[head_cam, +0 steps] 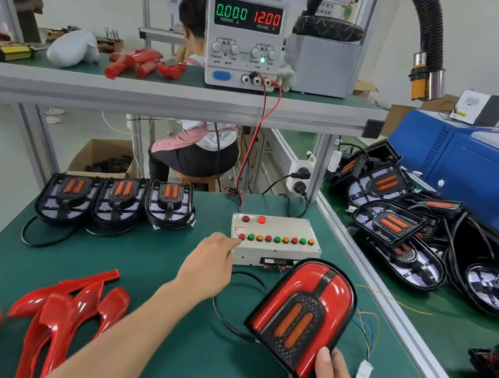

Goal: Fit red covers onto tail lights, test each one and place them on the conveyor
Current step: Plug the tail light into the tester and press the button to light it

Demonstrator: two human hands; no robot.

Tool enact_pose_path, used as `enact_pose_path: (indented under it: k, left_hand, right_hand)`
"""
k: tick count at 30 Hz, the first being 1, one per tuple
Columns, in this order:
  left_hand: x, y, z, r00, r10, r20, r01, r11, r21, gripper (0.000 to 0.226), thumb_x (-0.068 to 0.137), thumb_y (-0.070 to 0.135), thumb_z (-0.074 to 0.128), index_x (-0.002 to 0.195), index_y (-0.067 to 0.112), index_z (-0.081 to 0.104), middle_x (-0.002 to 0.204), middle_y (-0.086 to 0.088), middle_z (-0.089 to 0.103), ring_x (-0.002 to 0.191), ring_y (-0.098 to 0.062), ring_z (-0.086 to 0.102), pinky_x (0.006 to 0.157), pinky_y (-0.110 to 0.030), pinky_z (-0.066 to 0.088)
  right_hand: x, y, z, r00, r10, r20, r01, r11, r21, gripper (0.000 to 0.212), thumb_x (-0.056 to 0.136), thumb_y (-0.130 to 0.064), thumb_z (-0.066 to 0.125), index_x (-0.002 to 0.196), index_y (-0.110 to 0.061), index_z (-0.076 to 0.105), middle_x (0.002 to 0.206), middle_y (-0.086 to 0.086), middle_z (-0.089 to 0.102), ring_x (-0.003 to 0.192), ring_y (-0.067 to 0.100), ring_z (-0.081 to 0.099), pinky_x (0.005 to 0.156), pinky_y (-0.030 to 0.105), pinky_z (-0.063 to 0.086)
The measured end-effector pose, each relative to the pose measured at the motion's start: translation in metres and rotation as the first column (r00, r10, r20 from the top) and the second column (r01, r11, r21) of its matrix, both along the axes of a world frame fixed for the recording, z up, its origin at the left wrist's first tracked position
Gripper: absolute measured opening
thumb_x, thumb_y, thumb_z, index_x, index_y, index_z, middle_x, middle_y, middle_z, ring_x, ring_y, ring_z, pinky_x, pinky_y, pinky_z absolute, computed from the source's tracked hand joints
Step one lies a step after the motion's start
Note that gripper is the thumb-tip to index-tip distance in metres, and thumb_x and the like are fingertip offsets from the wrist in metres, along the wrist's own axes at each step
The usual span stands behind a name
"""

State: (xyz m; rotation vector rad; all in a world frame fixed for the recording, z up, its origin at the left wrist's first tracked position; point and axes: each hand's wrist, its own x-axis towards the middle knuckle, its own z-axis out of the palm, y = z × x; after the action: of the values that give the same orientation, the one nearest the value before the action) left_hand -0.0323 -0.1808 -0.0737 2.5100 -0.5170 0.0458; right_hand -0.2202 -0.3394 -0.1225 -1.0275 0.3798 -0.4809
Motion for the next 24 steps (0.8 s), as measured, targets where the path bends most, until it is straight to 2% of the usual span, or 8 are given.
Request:
enact_pose_path:
  k: [3, 7, 11, 15, 21, 24]
  left_hand:
    - [0.018, -0.012, 0.0, 0.995, -0.101, 0.014, 0.097, 0.98, 0.175, 0.049, 0.104, 0.007, 0.04, 0.153, 0.009, 0.041, 0.16, -0.007, 0.038, 0.145, -0.023, 0.036, 0.12, -0.027, 0.022]
    - [0.026, -0.021, -0.004, 0.989, -0.147, 0.013, 0.137, 0.948, 0.287, 0.049, 0.1, 0.002, 0.042, 0.149, 0.008, 0.042, 0.161, -0.004, 0.032, 0.143, -0.026, 0.04, 0.117, -0.035, 0.034]
    - [0.022, -0.021, -0.008, 0.991, -0.118, 0.056, 0.099, 0.958, 0.268, 0.058, 0.101, 0.003, 0.043, 0.157, 0.009, 0.031, 0.167, -0.004, 0.021, 0.143, -0.026, 0.041, 0.119, -0.032, 0.032]
    - [0.013, -0.022, -0.011, 0.995, -0.084, 0.056, 0.07, 0.975, 0.211, 0.06, 0.102, 0.004, 0.043, 0.159, 0.013, 0.027, 0.167, 0.0, 0.023, 0.14, -0.025, 0.046, 0.116, -0.032, 0.036]
    - [0.01, -0.024, -0.008, 0.999, -0.047, 0.015, 0.043, 0.978, 0.204, 0.065, 0.095, -0.004, 0.047, 0.153, 0.02, 0.03, 0.159, 0.002, 0.038, 0.126, -0.028, 0.055, 0.093, -0.038, 0.049]
    - [0.011, -0.025, -0.007, 0.999, -0.049, 0.023, 0.043, 0.976, 0.212, 0.062, 0.096, -0.003, 0.047, 0.152, 0.019, 0.032, 0.156, -0.002, 0.04, 0.123, -0.03, 0.057, 0.092, -0.039, 0.05]
  right_hand:
    - [0.004, 0.0, 0.004, 1.0, -0.02, -0.001, 0.02, 0.999, 0.033, 0.023, 0.105, -0.003, 0.038, 0.111, 0.002, 0.059, 0.078, 0.009, 0.072, 0.06, 0.016, 0.063, 0.046, 0.026, 0.047]
    - [0.005, -0.001, 0.006, 0.999, -0.017, -0.046, 0.017, 1.0, 0.006, 0.026, 0.104, -0.008, 0.039, 0.116, 0.006, 0.058, 0.078, 0.013, 0.07, 0.06, 0.022, 0.057, 0.054, 0.036, 0.043]
    - [0.006, 0.001, 0.009, 0.997, -0.035, -0.068, 0.034, 0.999, -0.023, 0.039, 0.096, -0.023, 0.047, 0.115, 0.009, 0.057, 0.072, 0.013, 0.065, 0.058, 0.021, 0.051, 0.057, 0.038, 0.038]
    - [0.006, 0.0, 0.01, 0.997, -0.042, -0.06, 0.041, 0.999, -0.019, 0.049, 0.087, -0.035, 0.051, 0.11, 0.008, 0.059, 0.071, 0.014, 0.058, 0.06, 0.022, 0.047, 0.06, 0.037, 0.039]
    - [0.008, -0.001, 0.008, 0.998, -0.033, -0.062, 0.032, 0.999, -0.011, 0.045, 0.089, -0.034, 0.05, 0.109, 0.004, 0.061, 0.068, 0.02, 0.055, 0.052, 0.019, 0.05, 0.063, 0.038, 0.04]
    - [0.007, -0.002, 0.006, 0.996, -0.035, -0.08, 0.033, 0.999, -0.02, 0.037, 0.101, -0.025, 0.045, 0.111, 0.007, 0.061, 0.069, 0.018, 0.057, 0.053, 0.019, 0.05, 0.061, 0.038, 0.037]
